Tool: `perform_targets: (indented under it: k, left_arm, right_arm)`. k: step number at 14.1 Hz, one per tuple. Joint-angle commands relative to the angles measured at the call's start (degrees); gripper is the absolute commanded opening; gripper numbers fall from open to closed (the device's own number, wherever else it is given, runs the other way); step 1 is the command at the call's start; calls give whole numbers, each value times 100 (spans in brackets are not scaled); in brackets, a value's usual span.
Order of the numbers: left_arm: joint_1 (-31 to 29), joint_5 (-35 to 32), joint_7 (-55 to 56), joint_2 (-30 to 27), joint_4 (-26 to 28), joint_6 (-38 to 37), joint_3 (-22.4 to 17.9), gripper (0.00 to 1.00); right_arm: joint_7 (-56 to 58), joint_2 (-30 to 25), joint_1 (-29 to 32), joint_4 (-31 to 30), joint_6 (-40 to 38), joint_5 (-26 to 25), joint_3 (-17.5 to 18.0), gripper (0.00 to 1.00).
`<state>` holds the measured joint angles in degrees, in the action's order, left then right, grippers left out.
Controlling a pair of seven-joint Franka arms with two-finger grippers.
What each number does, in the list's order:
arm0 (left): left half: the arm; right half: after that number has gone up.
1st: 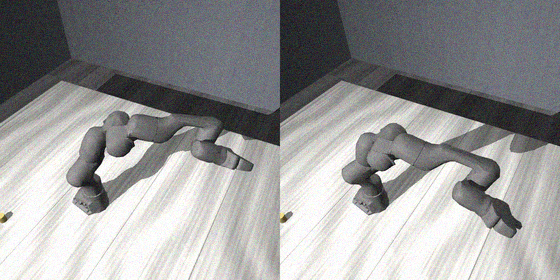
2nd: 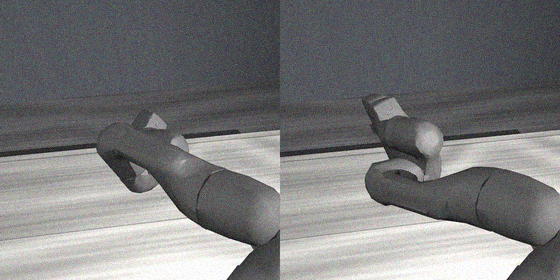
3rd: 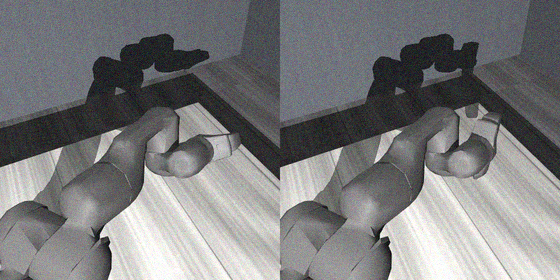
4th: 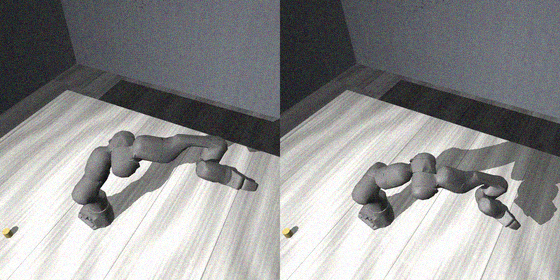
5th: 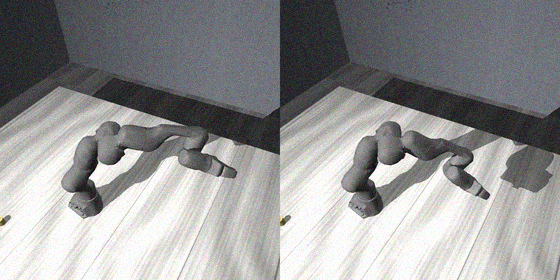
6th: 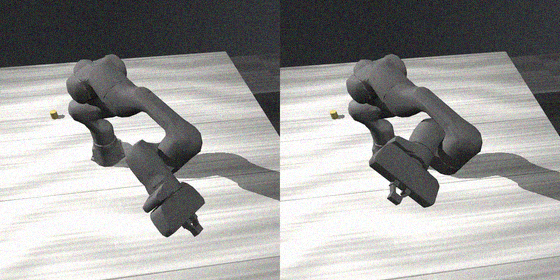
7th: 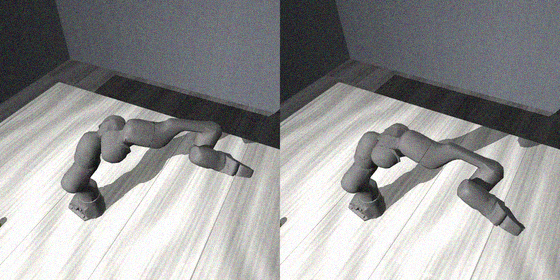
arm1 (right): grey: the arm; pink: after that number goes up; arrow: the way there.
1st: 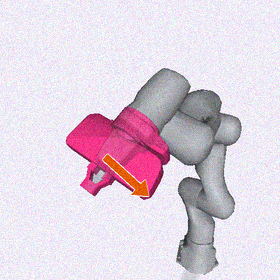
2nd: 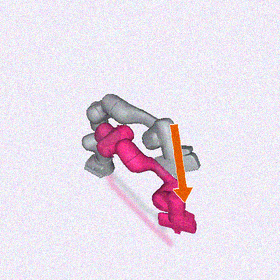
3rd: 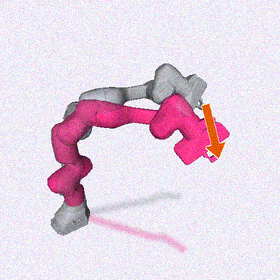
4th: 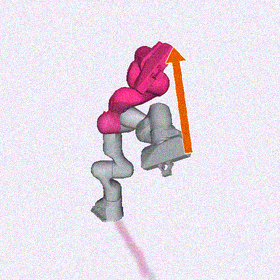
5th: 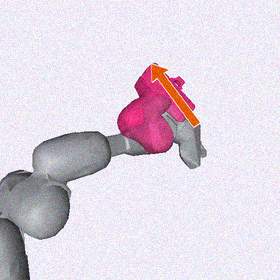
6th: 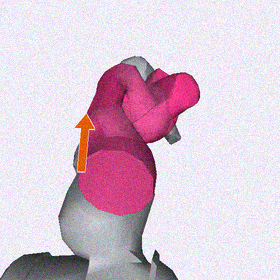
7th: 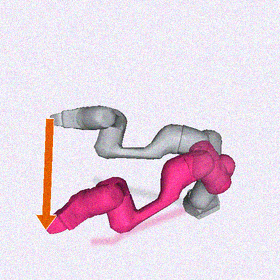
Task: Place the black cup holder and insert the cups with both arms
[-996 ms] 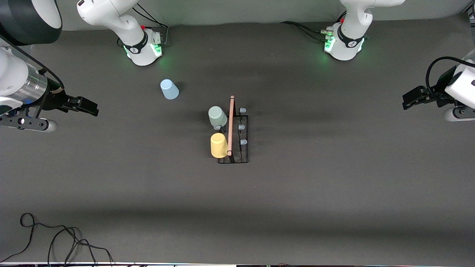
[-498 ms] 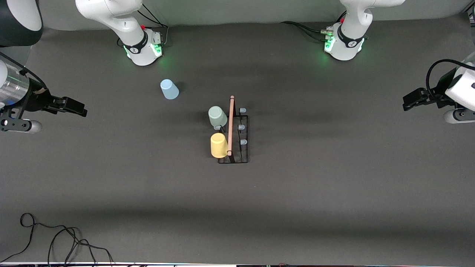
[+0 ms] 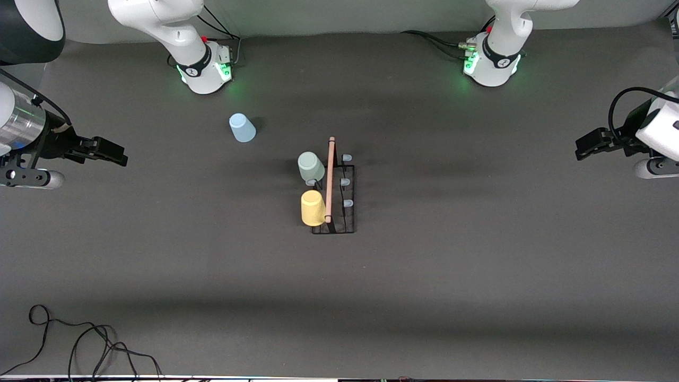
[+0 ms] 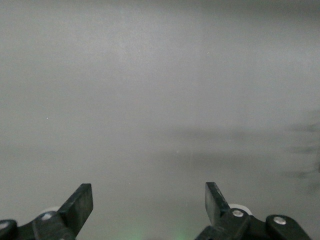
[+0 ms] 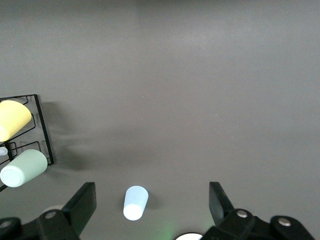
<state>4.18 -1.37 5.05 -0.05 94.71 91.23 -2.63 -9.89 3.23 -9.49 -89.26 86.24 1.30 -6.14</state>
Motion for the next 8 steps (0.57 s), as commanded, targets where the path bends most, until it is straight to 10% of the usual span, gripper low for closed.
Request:
perform_targets:
  k: [1, 8]
  left_arm:
    - [13, -74, 93, -4, -14, 44, 0, 100]
    - [13, -92, 93, -13, -14, -44, 0, 100]
  right_arm:
    - [110, -51, 88, 31, -63, -113, 95, 100]
    - [119, -59, 96, 31, -99, -113, 51, 100]
